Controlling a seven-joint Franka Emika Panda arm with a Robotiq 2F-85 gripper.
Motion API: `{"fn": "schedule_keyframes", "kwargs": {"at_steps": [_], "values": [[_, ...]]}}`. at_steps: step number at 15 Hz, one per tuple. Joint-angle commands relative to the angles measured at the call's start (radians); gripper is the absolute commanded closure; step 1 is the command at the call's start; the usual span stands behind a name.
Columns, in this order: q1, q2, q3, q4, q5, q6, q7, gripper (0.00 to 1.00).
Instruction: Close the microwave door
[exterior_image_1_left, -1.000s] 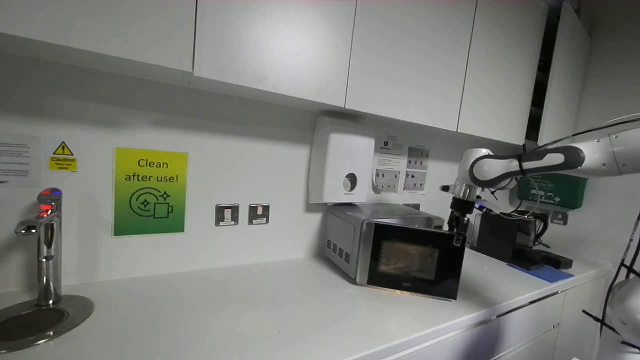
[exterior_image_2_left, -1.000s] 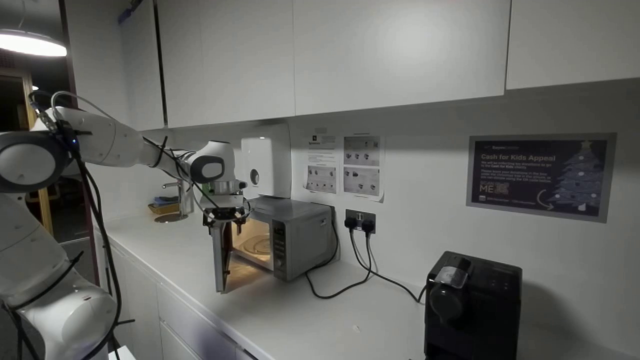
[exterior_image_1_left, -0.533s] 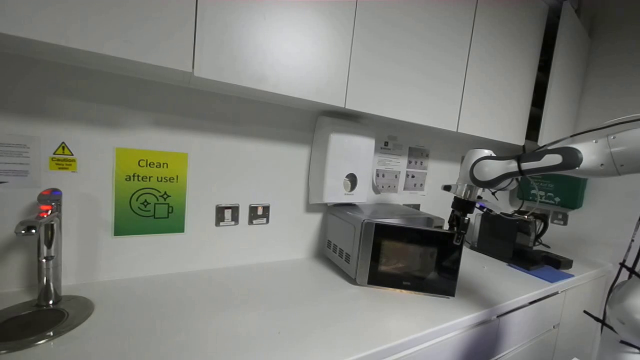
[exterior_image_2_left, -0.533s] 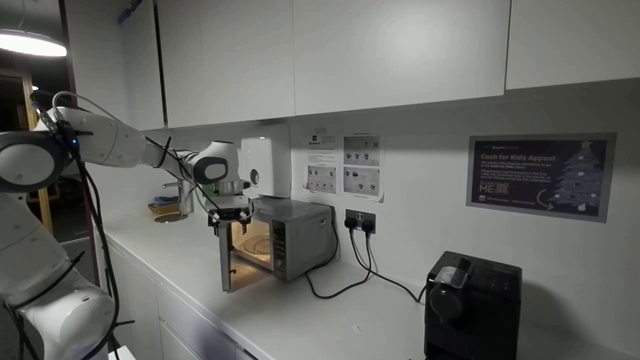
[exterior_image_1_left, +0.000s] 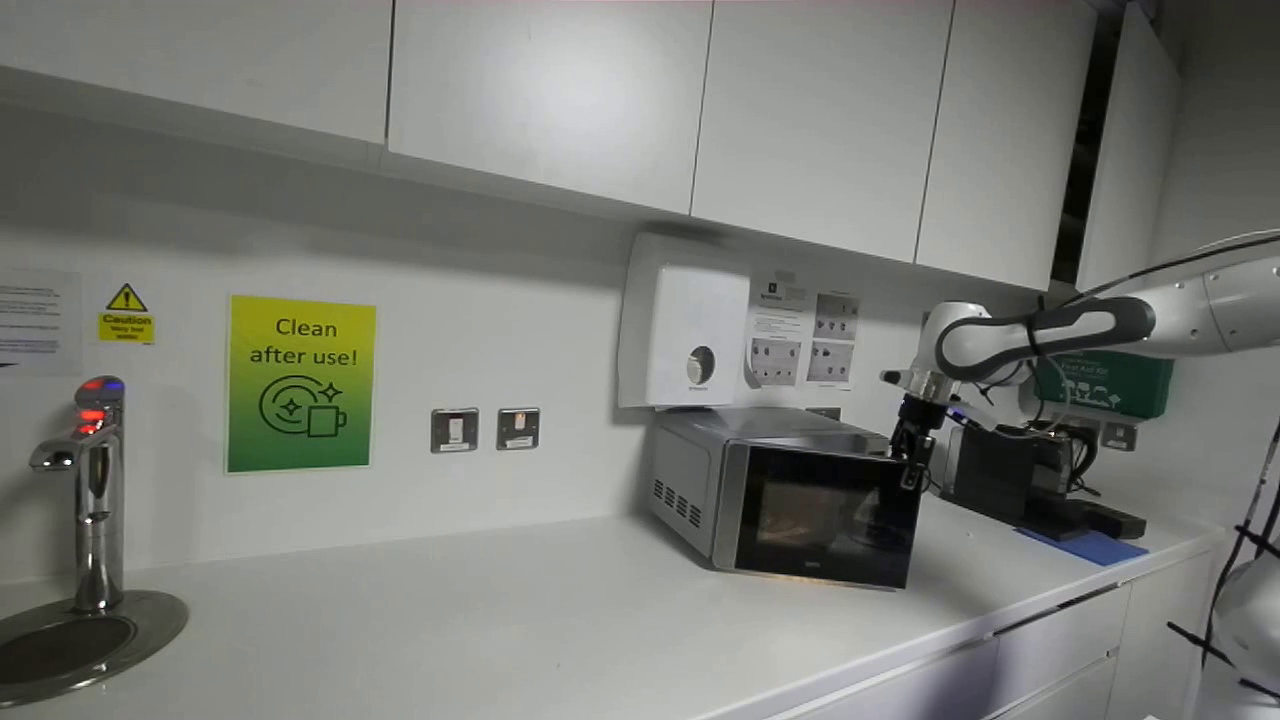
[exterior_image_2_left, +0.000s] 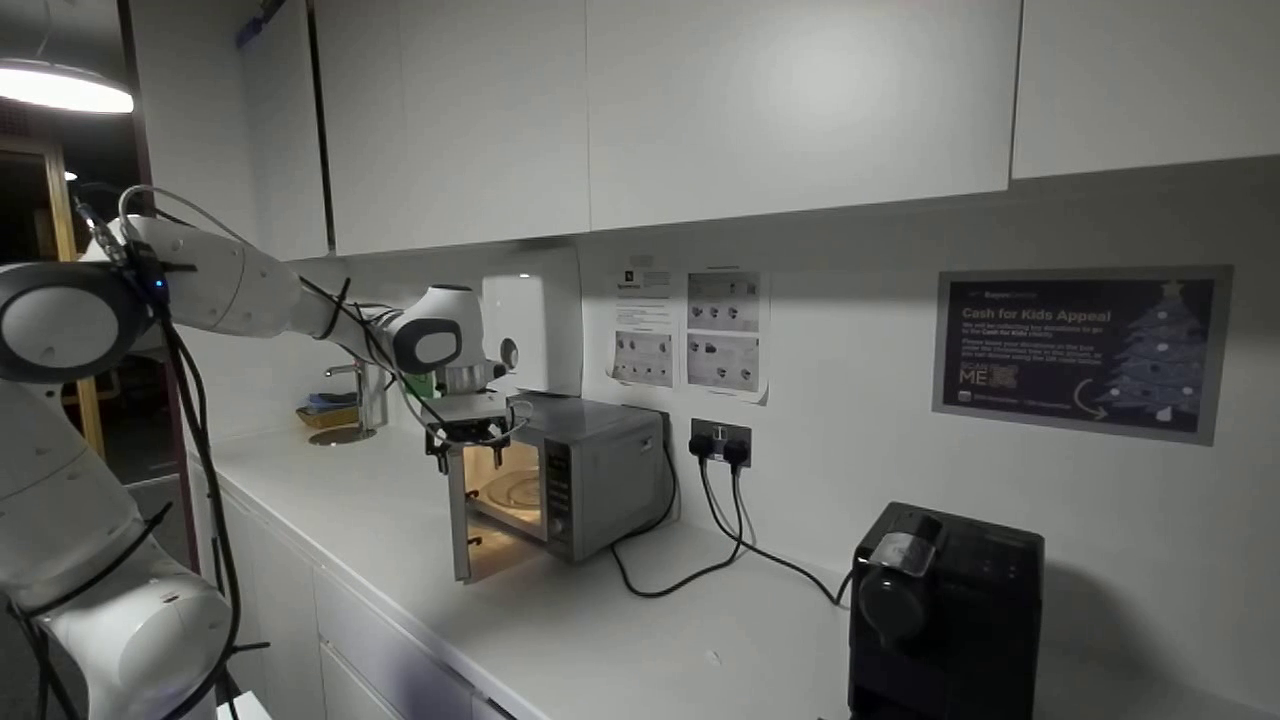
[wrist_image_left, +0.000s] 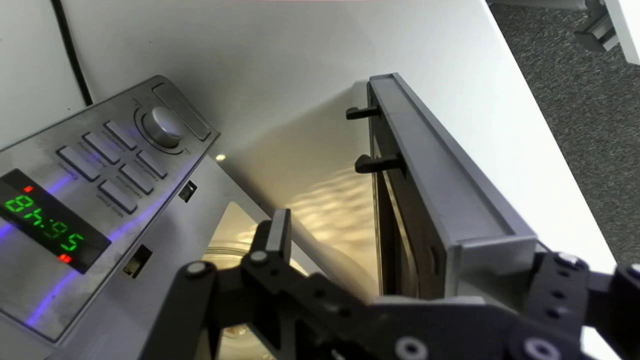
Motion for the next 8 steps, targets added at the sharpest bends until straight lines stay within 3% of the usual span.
{"fn": "schedule_keyframes", "kwargs": {"at_steps": [1,8], "values": [[-0.011,0.015,-0.005,-0.004,-0.007,0.050,-0.047,0.00],[-0.021,0.040,-0.004,0.011,-0.008,0.070,-0.070,0.00]]}}
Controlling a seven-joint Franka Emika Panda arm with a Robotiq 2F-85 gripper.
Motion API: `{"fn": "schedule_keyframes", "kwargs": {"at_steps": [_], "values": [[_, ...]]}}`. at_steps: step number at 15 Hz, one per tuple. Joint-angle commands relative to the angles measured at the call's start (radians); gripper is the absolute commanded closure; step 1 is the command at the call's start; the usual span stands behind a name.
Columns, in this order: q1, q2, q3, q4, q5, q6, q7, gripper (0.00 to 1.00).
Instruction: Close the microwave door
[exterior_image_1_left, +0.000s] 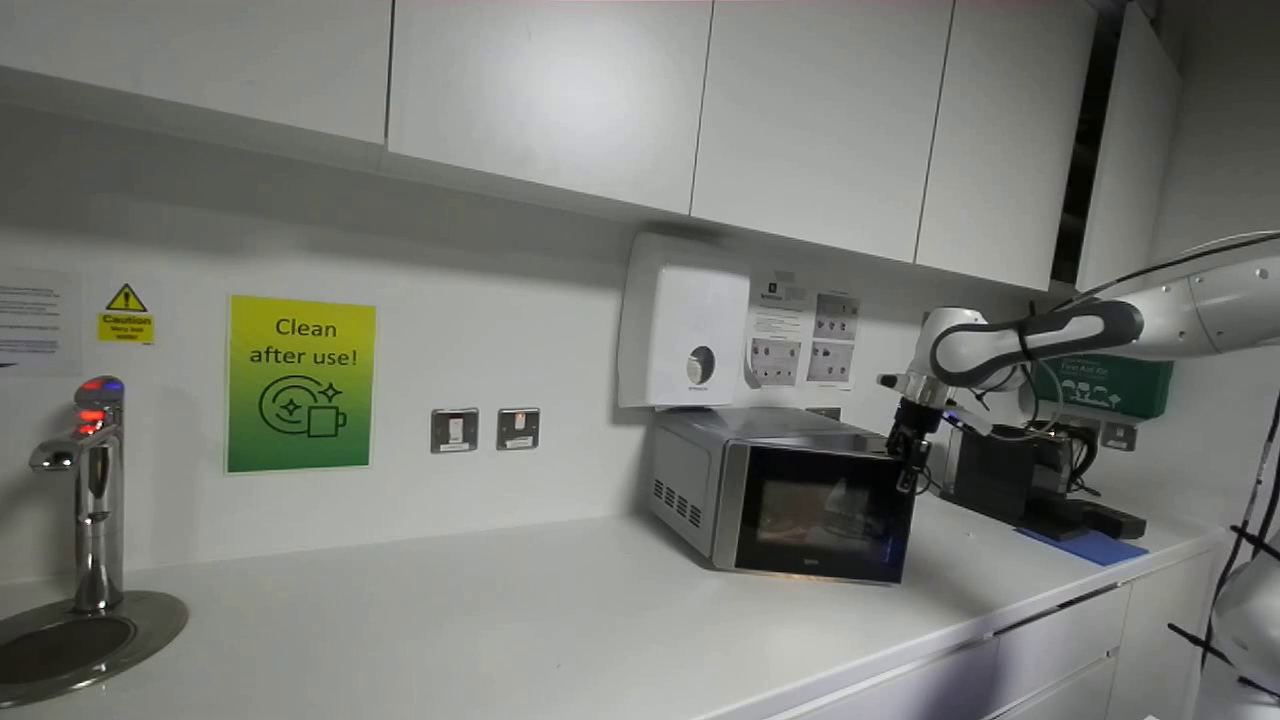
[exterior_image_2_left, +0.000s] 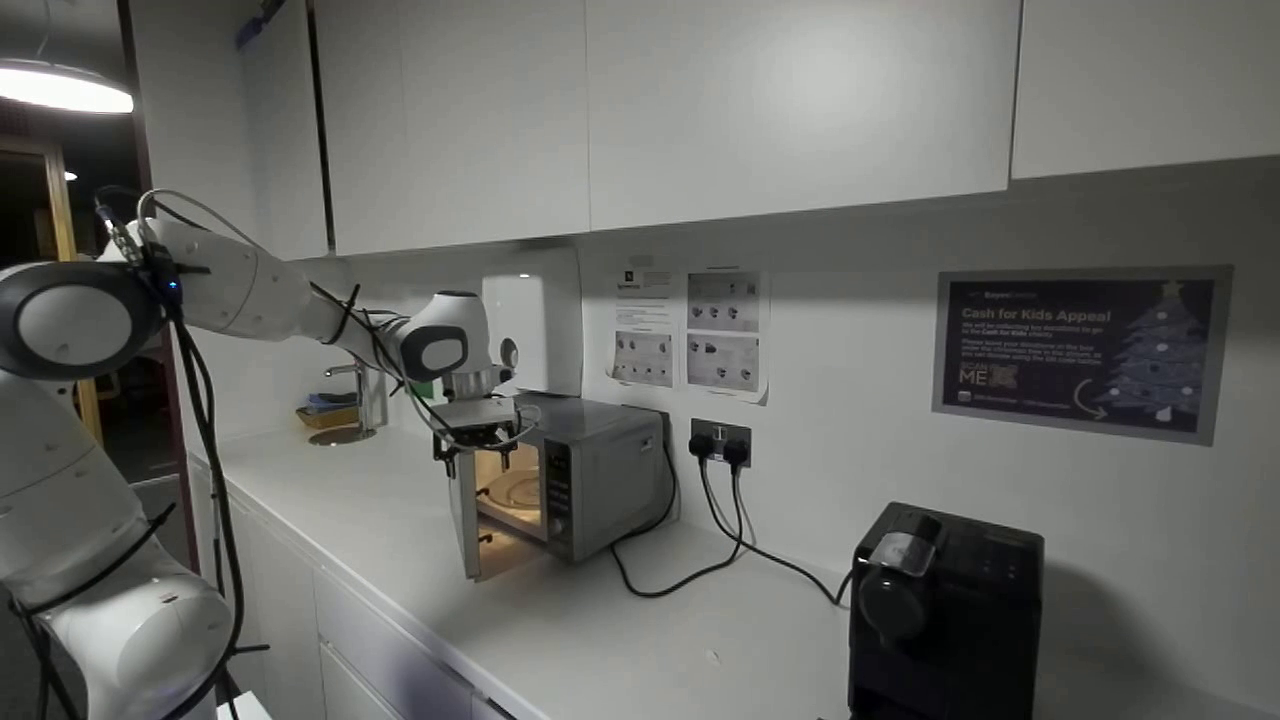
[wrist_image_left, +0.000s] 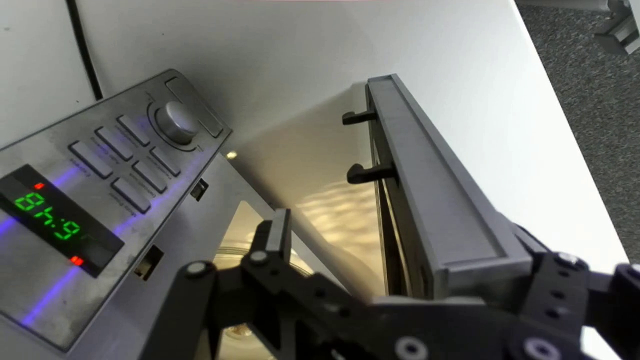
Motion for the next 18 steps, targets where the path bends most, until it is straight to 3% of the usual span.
{"fn": "schedule_keyframes", "kwargs": {"at_steps": [1,18], "values": [[-0.014,0.010,-0.001,0.013,-0.009,0.028,-0.036,0.00],[-0.031,0.052,0.001,0.076,-0.033,0.033,-0.034,0.00]]}}
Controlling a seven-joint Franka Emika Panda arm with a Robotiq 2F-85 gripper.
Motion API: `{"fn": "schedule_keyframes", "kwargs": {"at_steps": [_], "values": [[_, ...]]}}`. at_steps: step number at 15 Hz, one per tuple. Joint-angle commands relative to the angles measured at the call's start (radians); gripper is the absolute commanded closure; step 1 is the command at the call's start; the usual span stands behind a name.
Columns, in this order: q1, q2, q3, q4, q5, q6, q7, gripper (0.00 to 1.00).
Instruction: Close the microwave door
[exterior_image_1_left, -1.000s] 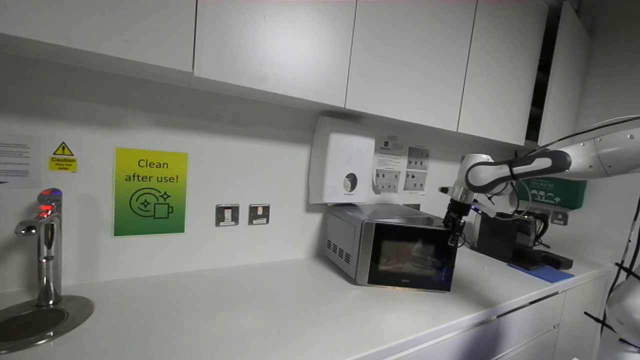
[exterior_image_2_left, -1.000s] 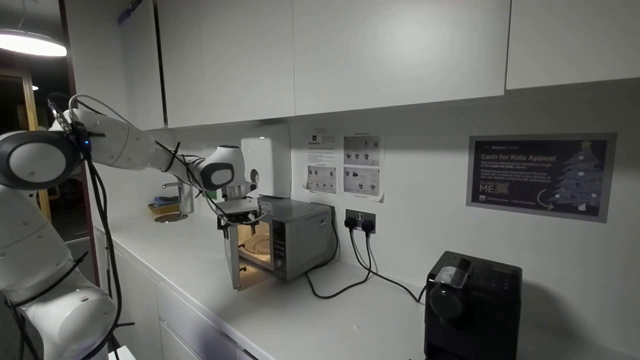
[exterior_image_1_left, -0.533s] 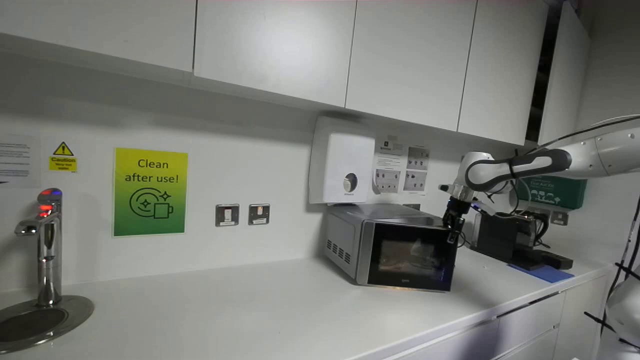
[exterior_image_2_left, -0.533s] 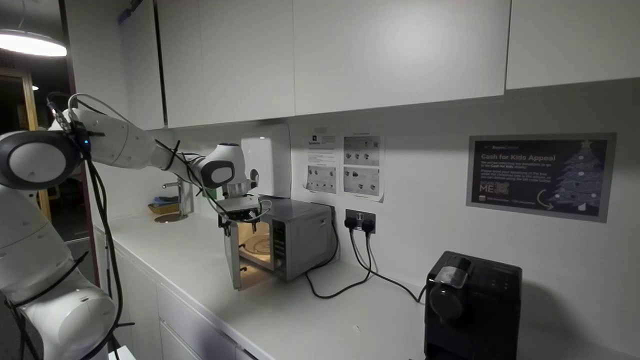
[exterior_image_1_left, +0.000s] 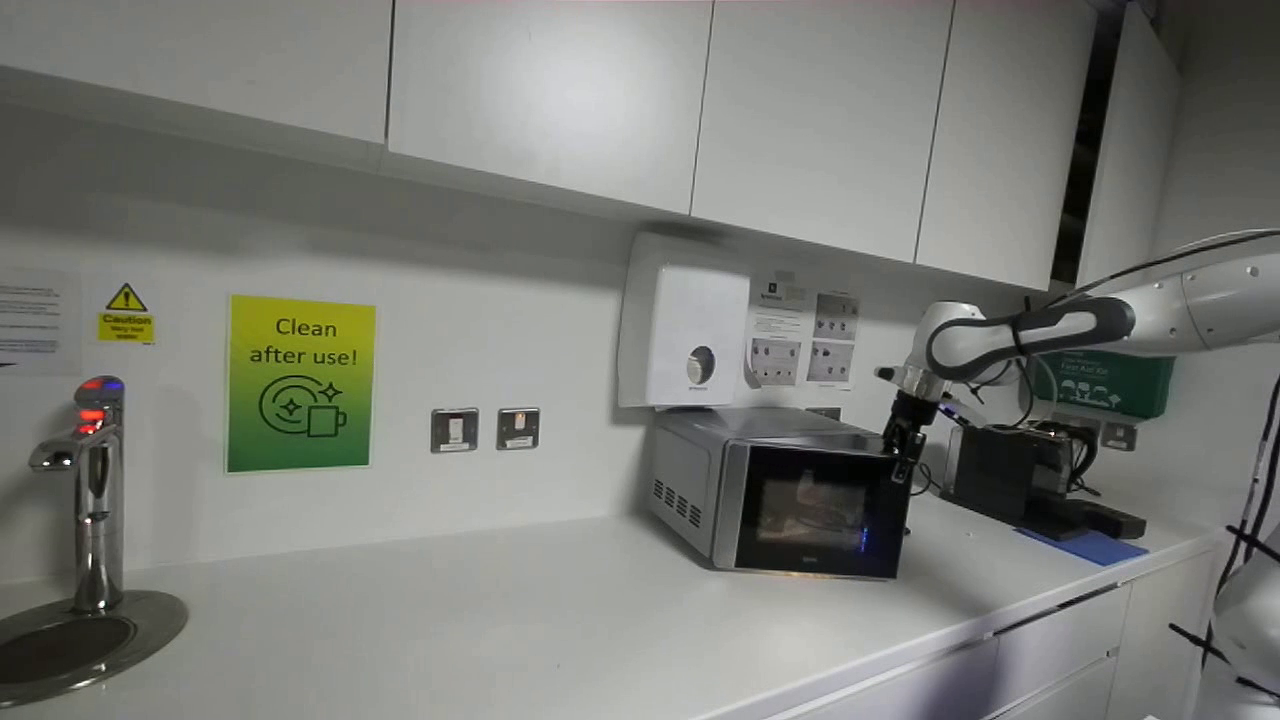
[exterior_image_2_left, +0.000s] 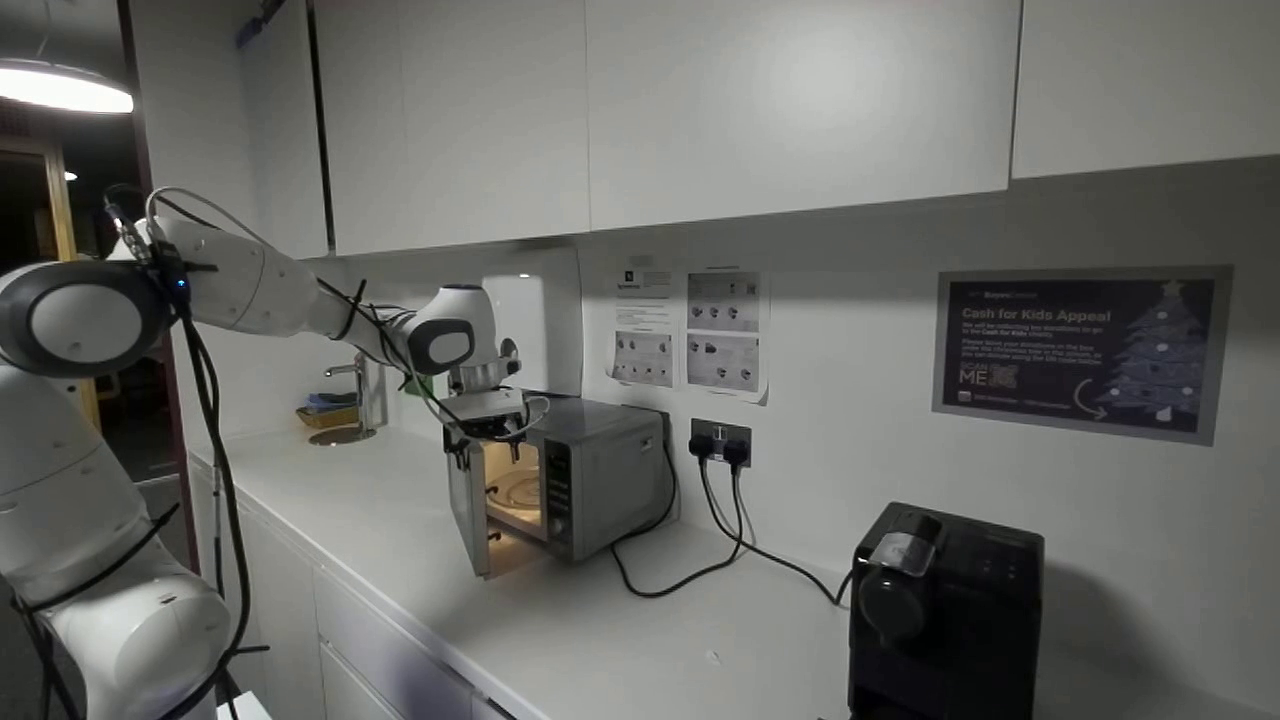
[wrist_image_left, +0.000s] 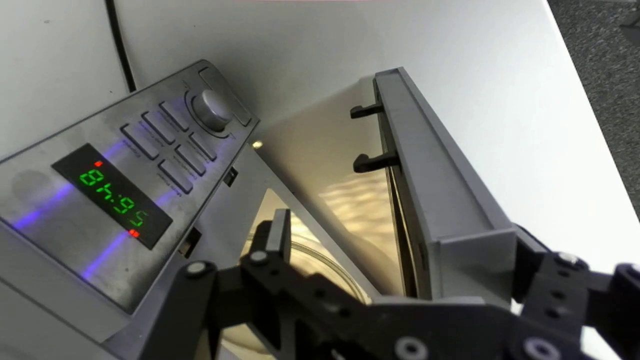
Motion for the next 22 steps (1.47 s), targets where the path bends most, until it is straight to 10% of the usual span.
{"fn": "schedule_keyframes", "kwargs": {"at_steps": [1,22], "values": [[-0.019,0.028,0.000,0.031,-0.026,0.029,-0.029,0.00],[-0.050,0.110,0.014,0.118,-0.042,0.088,0.023,0.00]]}}
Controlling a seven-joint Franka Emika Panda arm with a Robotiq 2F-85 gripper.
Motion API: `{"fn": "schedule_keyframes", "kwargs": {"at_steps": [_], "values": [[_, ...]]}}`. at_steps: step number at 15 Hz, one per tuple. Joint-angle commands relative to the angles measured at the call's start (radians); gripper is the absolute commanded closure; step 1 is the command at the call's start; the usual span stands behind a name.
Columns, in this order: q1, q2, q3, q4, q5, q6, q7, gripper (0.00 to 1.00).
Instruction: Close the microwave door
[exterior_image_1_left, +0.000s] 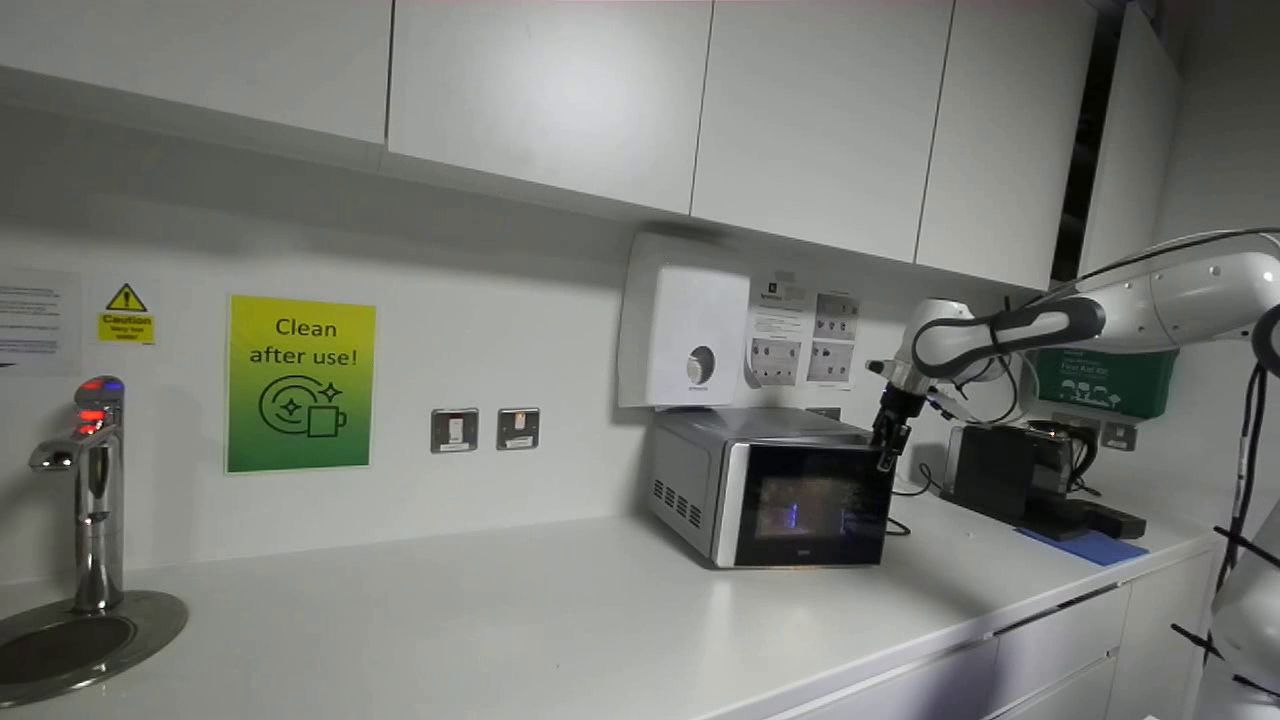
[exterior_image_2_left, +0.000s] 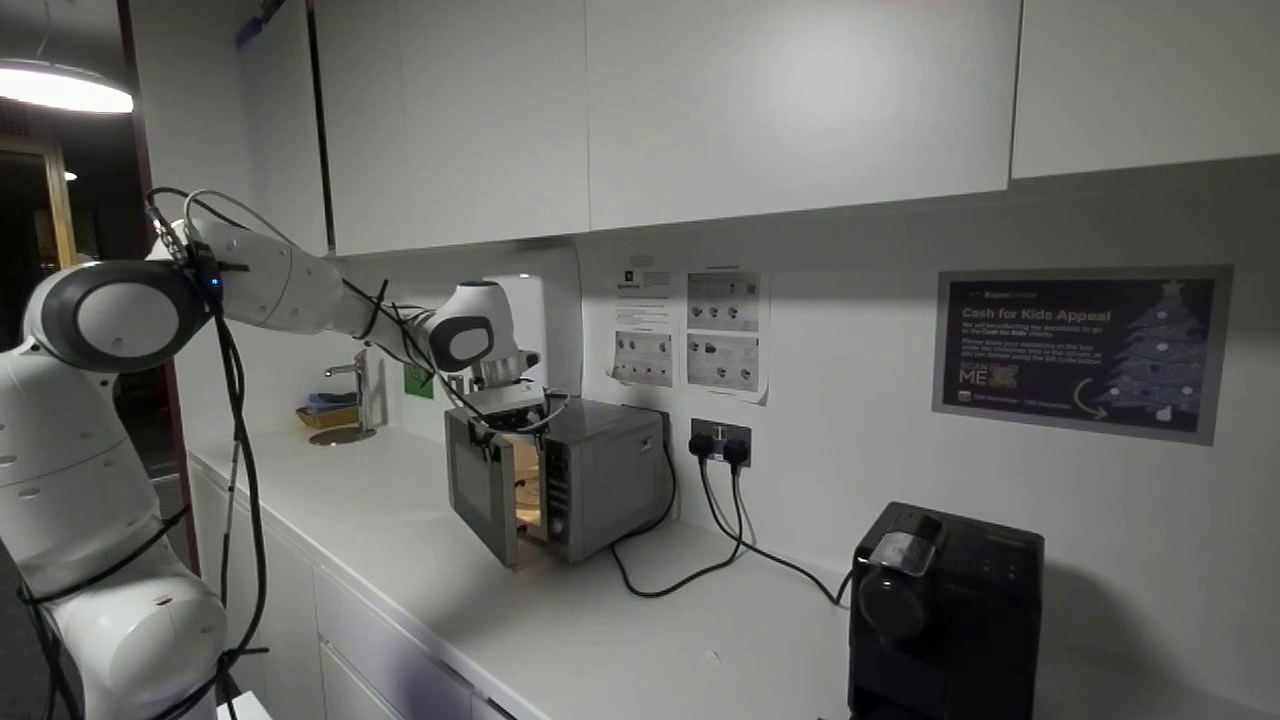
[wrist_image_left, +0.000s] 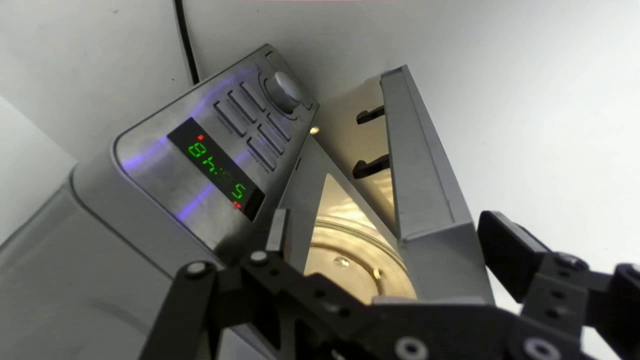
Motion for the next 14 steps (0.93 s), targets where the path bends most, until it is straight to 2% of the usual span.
{"fn": "schedule_keyframes", "kwargs": {"at_steps": [1,9,14], "values": [[-0.021,0.018,0.016,0.023,-0.023,0.039,0.029,0.00],[-0.025,0.016,0.025,0.034,-0.039,0.037,0.099,0.00],[-0.030,0.016,0.037,0.038,-0.086,0.039,0.208,0.00]]}}
